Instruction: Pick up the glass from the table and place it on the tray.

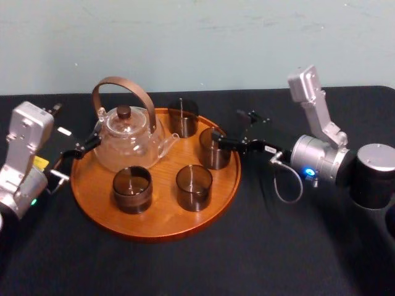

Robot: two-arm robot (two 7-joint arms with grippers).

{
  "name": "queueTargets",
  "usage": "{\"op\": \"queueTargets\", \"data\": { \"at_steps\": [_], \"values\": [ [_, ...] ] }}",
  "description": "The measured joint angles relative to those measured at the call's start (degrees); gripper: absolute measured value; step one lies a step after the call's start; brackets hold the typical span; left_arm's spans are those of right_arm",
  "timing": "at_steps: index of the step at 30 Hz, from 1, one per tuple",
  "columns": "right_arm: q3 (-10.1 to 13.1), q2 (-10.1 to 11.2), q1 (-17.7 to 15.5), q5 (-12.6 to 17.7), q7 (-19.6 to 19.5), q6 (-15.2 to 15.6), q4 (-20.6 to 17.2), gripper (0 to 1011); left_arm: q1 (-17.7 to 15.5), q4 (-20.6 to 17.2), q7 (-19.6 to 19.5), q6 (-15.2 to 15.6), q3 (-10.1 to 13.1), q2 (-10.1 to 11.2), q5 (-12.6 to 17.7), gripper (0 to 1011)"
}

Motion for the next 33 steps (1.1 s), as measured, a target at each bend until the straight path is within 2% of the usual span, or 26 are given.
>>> {"op": "queueTargets", "data": {
  "at_steps": [11,14,16,17,23,33],
  "values": [
    [3.65,3.77,-4.18,3.68,-1.60,-0.43,-7.67,1002,0.00,0.00,0.00,0.00,0.00,0.00,0.00,1001],
    [5.14,5.24,-6.01,4.52,-2.77,-1.16,-9.83,1002,0.00,0.00,0.00,0.00,0.00,0.00,0.00,1001],
    [6.95,6.63,-7.86,5.22,-3.93,-2.15,-11.48,1002,-0.01,0.00,0.00,0.00,0.00,0.00,0.00,1001],
    [6.95,6.63,-7.86,5.22,-3.93,-2.15,-11.48,1002,0.00,0.00,0.00,0.00,0.00,0.00,0.00,1001],
    [10.38,8.54,-10.67,5.99,-6.30,-4.09,-12.46,1002,0.00,0.00,0.00,0.00,0.00,0.00,0.00,1001],
    [13.44,8.18,-11.17,5.91,-8.46,-5.13,-9.38,1002,0.00,0.00,0.00,0.00,0.00,0.00,0.00,1001]
  ]
}}
